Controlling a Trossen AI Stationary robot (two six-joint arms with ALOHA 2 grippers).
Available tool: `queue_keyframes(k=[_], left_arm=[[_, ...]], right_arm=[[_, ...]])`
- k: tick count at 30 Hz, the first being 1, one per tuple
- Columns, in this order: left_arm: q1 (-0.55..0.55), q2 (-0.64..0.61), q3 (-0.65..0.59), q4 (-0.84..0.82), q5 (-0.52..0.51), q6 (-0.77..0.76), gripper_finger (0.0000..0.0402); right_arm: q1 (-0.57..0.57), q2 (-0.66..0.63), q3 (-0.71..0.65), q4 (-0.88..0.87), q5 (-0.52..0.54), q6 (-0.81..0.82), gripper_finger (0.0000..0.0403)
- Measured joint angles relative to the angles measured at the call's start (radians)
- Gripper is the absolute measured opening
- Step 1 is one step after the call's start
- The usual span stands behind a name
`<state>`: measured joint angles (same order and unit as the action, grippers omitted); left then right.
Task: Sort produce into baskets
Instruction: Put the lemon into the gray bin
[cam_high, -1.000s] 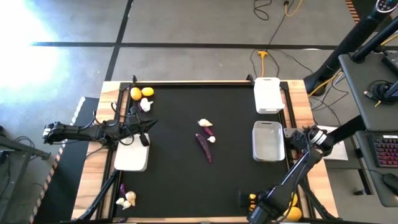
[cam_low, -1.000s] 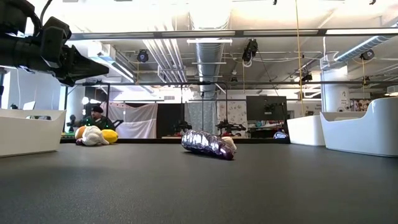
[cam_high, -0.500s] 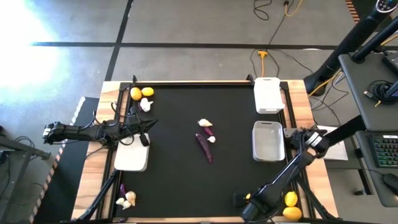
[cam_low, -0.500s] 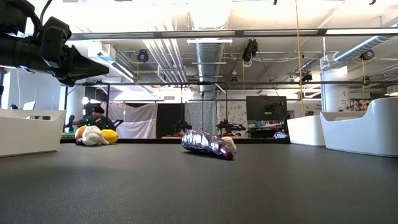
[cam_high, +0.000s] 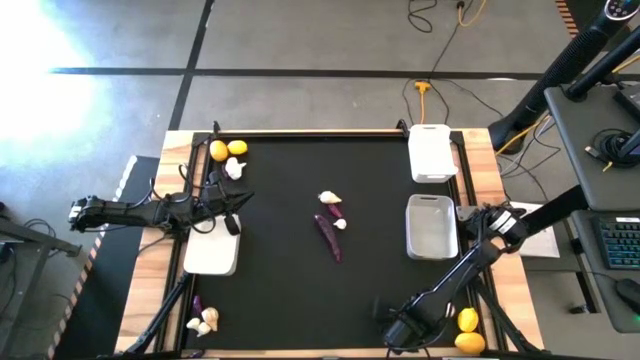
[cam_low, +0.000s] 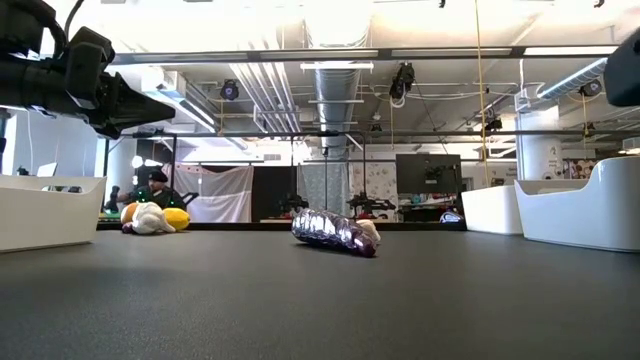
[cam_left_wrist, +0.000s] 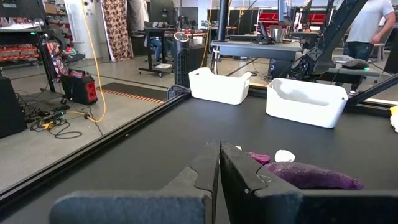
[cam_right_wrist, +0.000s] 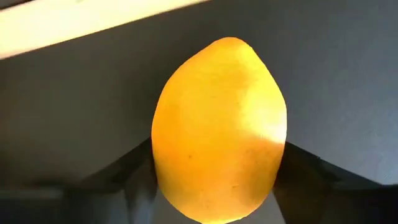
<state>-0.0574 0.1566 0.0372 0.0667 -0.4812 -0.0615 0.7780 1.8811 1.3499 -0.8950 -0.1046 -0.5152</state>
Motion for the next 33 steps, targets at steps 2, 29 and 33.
queue_keyframes(k=[2,29,33], left_arm=[[0.000,0.000,0.000,0.000,0.000,0.000,0.0000],[0.000,0.007,0.000,0.002,0.000,0.000,0.0000],[0.000,0.010,0.000,-0.002,0.000,0.000,0.0000]], right_arm=[[0.000,-0.002,0.000,-0.016,0.000,0.049,0.0228],[-0.802,-0.705,-0.214,-0.571,0.297,1.164,0.0233],[-0.879,-0.740,-0.359,-0.465,0.188,1.128,0.0231]])
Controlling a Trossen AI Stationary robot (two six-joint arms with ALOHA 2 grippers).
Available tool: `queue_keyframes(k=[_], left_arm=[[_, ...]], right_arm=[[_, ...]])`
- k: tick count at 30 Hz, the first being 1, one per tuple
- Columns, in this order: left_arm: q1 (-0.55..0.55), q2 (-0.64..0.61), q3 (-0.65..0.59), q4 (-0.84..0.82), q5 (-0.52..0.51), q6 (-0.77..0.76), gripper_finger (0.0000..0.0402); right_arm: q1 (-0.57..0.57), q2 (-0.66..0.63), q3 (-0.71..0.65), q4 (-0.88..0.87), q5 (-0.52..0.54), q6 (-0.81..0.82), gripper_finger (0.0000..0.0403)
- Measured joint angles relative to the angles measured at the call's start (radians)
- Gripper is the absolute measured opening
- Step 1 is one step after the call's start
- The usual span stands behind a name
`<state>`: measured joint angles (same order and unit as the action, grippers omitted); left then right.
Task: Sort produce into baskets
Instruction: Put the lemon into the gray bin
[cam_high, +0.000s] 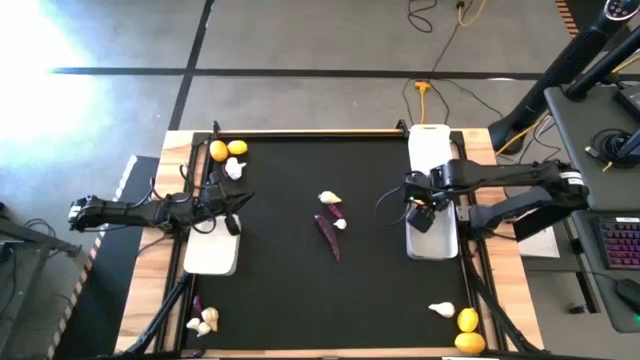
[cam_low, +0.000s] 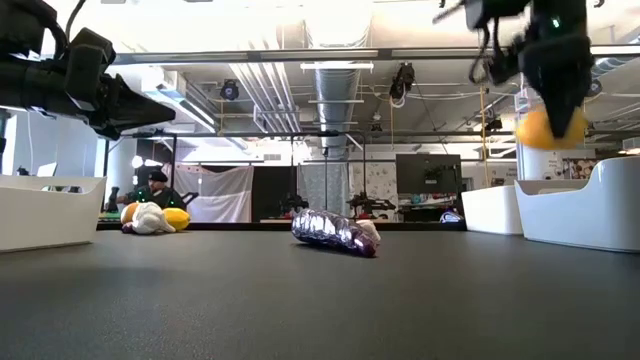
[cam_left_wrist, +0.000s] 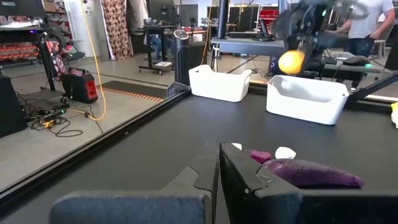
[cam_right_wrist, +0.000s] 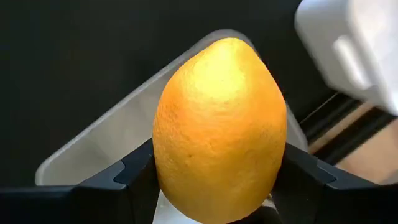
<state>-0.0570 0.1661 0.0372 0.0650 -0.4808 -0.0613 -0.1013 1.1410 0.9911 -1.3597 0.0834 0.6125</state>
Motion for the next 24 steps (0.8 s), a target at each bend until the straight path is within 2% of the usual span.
queue_keyframes(k=[5,11,19,24], left_arm=[[0.000,0.000,0.000,0.001,0.000,0.000,0.0000],[0.000,0.002,0.000,0.002,0.000,0.000,0.0000],[0.000,0.002,0.000,0.002,0.000,0.000,0.0000],[0.000,0.002,0.000,0.002,0.000,0.000,0.0000]], right_arm=[[-0.008,0.028,-0.163,0.120,-0.089,0.011,0.0230],[-0.015,0.094,-0.276,0.220,-0.083,-0.028,0.0245],[-0.015,0.146,-0.260,0.233,-0.084,-0.096,0.0287],[-0.004,0.140,-0.138,0.086,-0.082,-0.060,0.0312]])
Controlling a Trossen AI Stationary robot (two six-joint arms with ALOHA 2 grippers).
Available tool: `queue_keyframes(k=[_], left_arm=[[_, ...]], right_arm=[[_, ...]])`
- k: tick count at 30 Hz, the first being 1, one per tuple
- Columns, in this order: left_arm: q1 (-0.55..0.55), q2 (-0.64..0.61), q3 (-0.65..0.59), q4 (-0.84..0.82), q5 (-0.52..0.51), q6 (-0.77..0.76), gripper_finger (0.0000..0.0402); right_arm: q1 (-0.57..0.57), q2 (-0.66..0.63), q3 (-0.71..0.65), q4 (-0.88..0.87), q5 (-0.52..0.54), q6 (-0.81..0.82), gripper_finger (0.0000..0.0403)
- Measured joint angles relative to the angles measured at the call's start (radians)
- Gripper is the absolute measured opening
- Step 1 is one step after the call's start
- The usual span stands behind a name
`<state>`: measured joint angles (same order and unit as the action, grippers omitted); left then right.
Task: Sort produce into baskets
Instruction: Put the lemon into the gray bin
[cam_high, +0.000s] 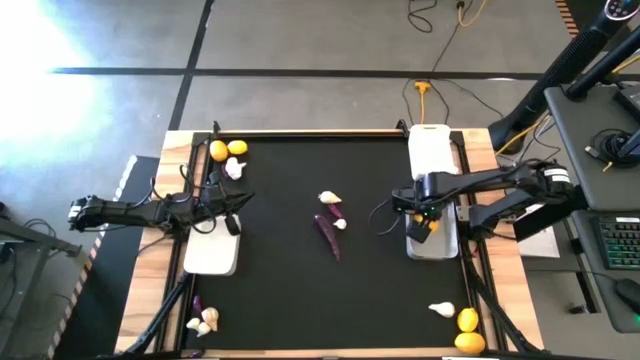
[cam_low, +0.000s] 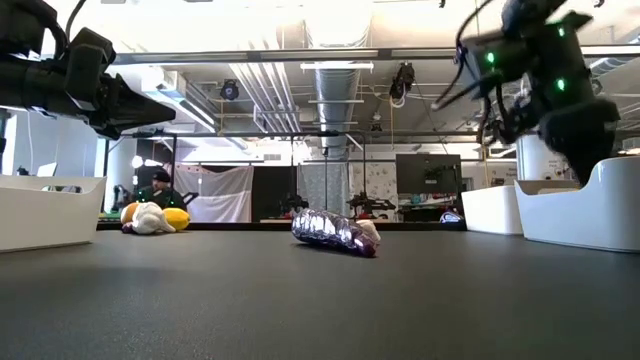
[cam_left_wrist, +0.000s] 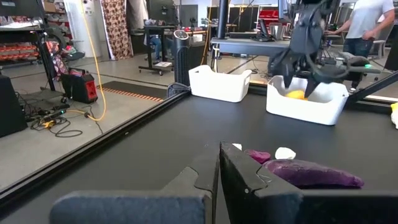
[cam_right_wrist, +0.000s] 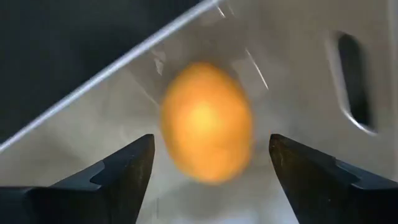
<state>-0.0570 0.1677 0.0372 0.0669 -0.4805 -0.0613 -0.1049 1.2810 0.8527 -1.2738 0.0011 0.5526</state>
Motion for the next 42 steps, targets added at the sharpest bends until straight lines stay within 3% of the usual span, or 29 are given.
queue_keyframes(k=[5,12,17,25,32,37,42], left_arm=[[0.000,0.000,0.000,0.000,0.000,0.000,0.0000],[0.000,0.000,0.000,0.000,0.000,0.000,0.0000],[0.000,0.000,0.000,0.000,0.001,0.000,0.0000],[0.000,0.000,0.000,0.000,0.001,0.000,0.0000],[0.000,0.000,0.000,0.000,0.001,0.000,0.0000],[0.000,0.000,0.000,0.000,0.001,0.000,0.0000],[0.000,0.000,0.000,0.000,0.001,0.000,0.0000]], right_arm=[[0.152,-0.023,0.150,-0.185,0.007,0.171,0.0301],[0.540,-0.037,0.312,-0.168,-0.002,0.591,0.0278],[0.781,-0.001,0.384,-0.150,-0.002,0.740,0.0267],[0.979,0.098,0.394,-0.130,-0.013,0.783,0.0254],[1.062,0.268,0.391,-0.052,-0.195,0.694,0.0265],[1.092,0.411,0.391,-0.046,-0.348,0.618,0.0293],[1.108,0.522,0.408,-0.032,-0.427,0.502,0.0326]])
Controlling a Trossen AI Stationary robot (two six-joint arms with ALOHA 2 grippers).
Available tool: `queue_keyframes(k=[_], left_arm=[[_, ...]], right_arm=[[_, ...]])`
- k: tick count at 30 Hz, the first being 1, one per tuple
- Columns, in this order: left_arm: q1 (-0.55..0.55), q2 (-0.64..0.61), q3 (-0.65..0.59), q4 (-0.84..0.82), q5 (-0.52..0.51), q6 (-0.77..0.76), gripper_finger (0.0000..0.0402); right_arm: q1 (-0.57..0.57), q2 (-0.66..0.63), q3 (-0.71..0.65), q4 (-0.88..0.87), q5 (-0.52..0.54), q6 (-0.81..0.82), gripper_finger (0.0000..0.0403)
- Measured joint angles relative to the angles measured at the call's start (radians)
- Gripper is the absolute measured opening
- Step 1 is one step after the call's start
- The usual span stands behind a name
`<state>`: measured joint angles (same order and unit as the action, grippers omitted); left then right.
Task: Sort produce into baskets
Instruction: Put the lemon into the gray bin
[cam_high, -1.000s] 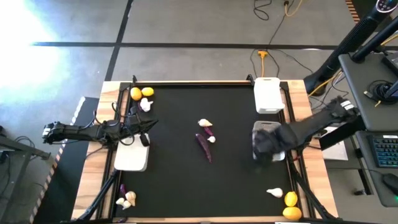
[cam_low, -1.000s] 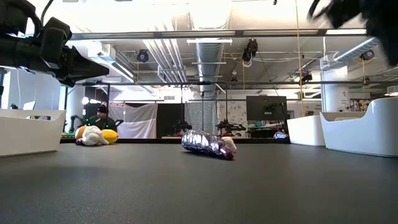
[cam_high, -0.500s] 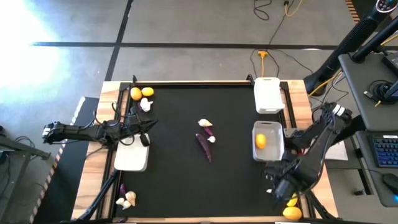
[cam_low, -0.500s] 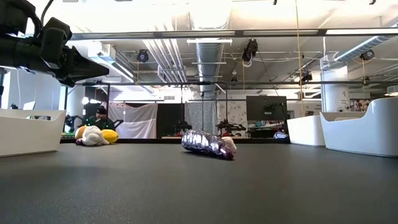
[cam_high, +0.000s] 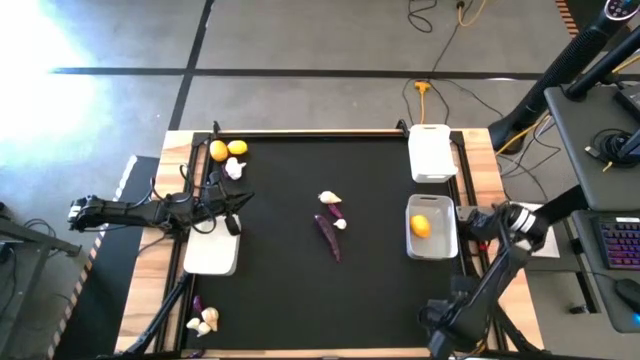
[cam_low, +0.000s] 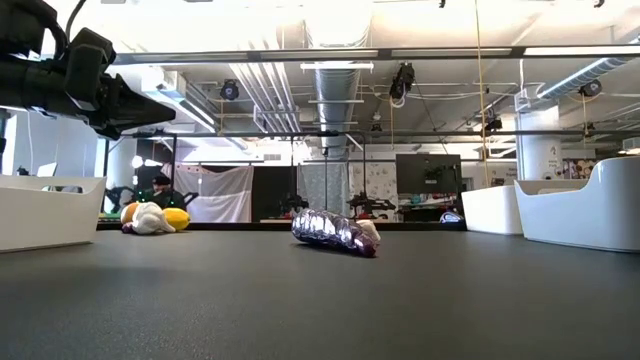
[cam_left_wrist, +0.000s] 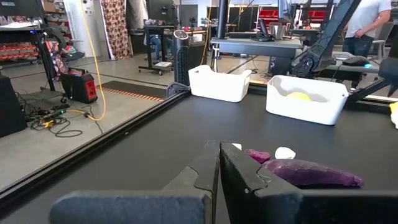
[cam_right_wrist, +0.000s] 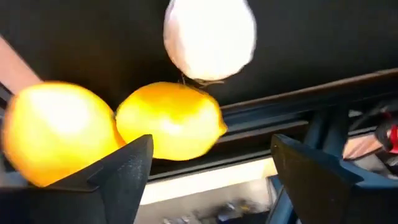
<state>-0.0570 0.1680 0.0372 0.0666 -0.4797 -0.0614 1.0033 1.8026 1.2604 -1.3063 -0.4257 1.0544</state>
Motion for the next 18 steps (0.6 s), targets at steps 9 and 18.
queue_keyframes(k=[9,18], left_arm=[[0.000,0.000,0.000,0.000,0.000,0.000,0.0000],[0.000,0.000,0.000,0.000,0.000,0.000,0.0000]], right_arm=[[0.005,0.035,-0.012,0.000,-0.040,-0.106,0.0349],[0.005,0.019,-0.056,0.013,0.033,-0.127,0.0349]])
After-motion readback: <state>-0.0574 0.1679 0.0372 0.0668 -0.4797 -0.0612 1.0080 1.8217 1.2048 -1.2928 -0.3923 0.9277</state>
